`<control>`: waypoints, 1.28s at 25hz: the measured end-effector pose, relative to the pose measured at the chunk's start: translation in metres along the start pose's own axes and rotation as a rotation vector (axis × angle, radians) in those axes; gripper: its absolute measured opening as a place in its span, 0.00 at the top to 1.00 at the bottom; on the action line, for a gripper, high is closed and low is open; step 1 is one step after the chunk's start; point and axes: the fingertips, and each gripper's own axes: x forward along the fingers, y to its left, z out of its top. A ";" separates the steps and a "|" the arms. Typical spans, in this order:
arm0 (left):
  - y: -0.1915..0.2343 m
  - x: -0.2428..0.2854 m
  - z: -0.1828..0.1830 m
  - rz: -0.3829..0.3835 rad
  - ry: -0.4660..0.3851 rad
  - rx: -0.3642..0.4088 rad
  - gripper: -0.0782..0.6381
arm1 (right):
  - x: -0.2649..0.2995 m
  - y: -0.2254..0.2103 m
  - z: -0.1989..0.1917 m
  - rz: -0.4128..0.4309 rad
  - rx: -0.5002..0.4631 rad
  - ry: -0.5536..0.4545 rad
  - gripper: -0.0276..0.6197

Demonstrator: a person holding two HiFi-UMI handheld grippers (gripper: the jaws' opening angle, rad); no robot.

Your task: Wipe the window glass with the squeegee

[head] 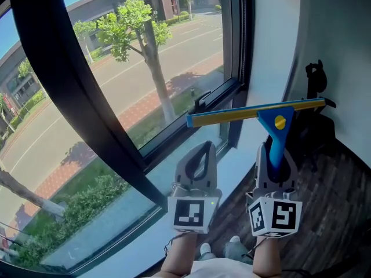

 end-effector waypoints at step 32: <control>0.013 0.193 -0.055 0.195 -0.007 0.020 0.90 | 0.195 -0.079 -0.041 0.250 0.026 -0.041 0.78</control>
